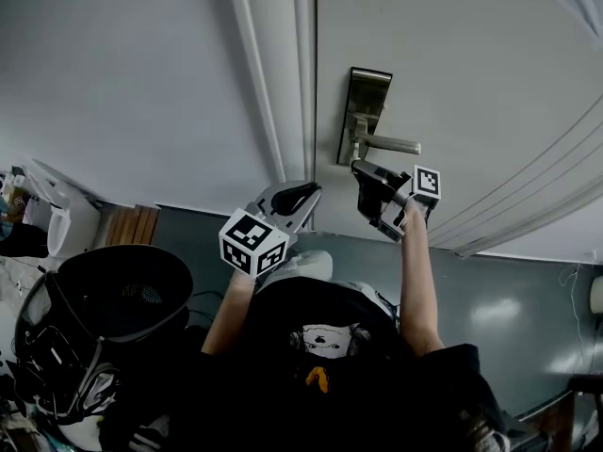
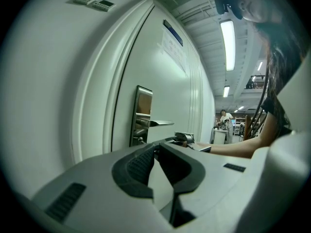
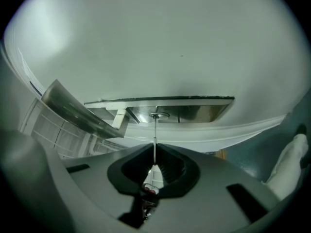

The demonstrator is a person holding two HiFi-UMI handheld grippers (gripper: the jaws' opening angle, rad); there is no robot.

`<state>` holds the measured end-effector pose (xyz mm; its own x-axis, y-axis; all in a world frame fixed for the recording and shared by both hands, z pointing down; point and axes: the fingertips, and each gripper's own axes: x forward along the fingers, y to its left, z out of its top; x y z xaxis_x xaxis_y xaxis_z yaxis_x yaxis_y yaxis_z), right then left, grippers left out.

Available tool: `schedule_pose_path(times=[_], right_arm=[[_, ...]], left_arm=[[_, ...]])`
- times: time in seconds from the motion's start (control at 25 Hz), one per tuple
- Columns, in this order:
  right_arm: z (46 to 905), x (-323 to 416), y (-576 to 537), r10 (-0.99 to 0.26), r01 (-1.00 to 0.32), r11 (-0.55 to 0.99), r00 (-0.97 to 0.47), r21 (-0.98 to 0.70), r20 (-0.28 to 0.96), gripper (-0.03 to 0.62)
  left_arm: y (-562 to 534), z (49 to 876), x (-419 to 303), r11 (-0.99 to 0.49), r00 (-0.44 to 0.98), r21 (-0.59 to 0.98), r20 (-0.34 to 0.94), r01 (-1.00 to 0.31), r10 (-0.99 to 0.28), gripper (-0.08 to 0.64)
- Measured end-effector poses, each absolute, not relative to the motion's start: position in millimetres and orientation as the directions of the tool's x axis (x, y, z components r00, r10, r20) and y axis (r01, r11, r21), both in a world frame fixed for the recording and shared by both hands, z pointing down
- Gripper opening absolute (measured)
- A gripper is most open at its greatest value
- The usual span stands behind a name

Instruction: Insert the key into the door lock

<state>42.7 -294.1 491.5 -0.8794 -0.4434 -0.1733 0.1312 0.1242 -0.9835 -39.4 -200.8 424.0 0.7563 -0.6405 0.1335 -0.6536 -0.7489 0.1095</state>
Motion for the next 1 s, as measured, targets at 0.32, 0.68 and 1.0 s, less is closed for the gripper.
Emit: schedule_pose_path(times=[0.32, 0.68, 1.0], right_arm=[[483.3, 46.5, -306.9, -0.527, 0.217, 0.069, -0.821, -0.974, -0.22, 0.029], [488.0, 50.9, -321.9, -0.588, 0.228, 0.09, -0.773, -0.97, -0.236, 0.031], [478.4, 49.1, -315.3, -0.592, 0.203, 0.195, -0.756, -0.96, -0.28, 0.038]], left_arm=[[-204.4, 416.5, -33.9, -0.755, 0.763, 0.111, 0.119, -0.646, -0.636, 0.037], [-213.1, 424.3, -30.3, -0.757, 0.765, 0.117, 0.13, -0.643, -0.631, 0.037], [-209.0, 424.9, -24.2, -0.77, 0.778, 0.116, 0.145, -0.627, -0.611, 0.037]])
